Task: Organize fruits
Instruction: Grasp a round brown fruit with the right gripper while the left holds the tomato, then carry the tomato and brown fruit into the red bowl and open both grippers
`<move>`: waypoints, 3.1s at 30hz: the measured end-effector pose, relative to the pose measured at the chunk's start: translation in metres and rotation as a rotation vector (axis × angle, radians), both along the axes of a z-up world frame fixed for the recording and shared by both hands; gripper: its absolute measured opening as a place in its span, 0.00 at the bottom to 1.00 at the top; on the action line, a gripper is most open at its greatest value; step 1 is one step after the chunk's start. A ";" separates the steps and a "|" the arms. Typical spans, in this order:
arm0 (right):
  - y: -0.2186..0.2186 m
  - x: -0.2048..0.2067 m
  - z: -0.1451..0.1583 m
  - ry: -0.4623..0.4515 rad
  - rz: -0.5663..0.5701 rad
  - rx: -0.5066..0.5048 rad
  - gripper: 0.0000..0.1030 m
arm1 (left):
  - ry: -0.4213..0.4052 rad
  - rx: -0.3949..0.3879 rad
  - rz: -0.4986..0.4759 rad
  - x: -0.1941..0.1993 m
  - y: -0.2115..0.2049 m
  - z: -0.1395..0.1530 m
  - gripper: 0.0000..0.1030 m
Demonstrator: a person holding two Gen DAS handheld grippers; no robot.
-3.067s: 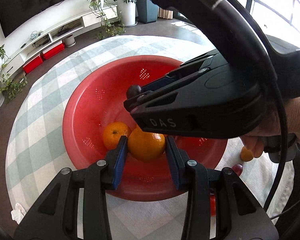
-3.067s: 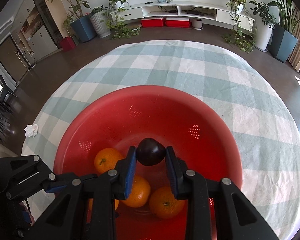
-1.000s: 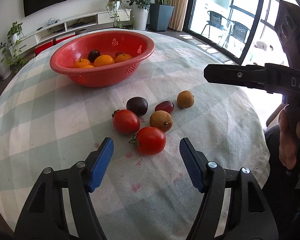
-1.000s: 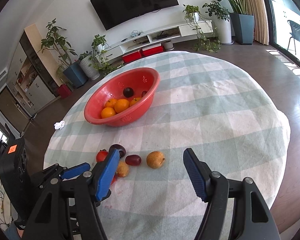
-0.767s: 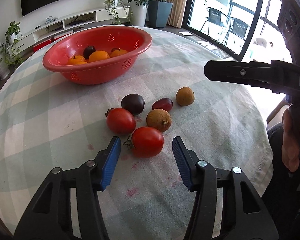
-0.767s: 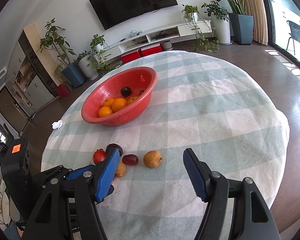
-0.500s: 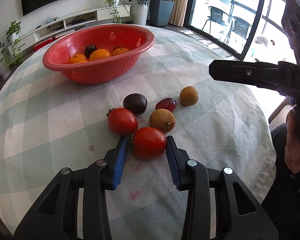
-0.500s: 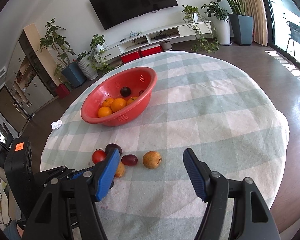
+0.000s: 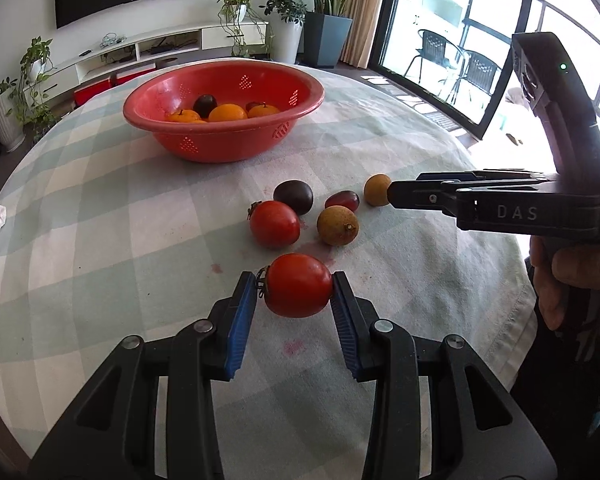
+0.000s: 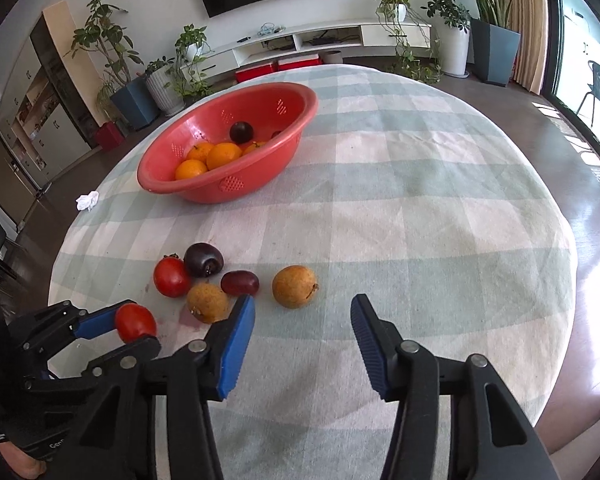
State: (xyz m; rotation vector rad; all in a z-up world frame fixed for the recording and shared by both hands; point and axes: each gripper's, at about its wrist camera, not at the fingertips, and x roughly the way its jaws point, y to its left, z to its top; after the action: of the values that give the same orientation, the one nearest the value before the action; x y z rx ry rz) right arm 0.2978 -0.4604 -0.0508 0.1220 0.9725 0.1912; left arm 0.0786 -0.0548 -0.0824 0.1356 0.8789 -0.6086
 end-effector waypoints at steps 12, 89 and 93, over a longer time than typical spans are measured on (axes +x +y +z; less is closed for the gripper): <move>0.012 0.014 -0.015 0.016 0.038 -0.086 0.40 | 0.010 -0.059 0.025 -0.001 0.021 -0.001 0.35; 0.081 0.196 0.006 0.040 0.183 -0.108 0.30 | -0.046 0.083 -0.053 0.174 -0.032 0.025 0.35; 0.082 0.197 0.006 0.040 0.184 -0.103 0.30 | -0.047 0.080 -0.052 0.174 -0.032 0.025 0.35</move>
State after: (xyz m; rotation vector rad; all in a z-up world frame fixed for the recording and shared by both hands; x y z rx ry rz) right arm 0.4950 -0.3787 -0.0449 -0.0589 1.0312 0.3076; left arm 0.2525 -0.0865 -0.0570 0.2445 0.8564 -0.6167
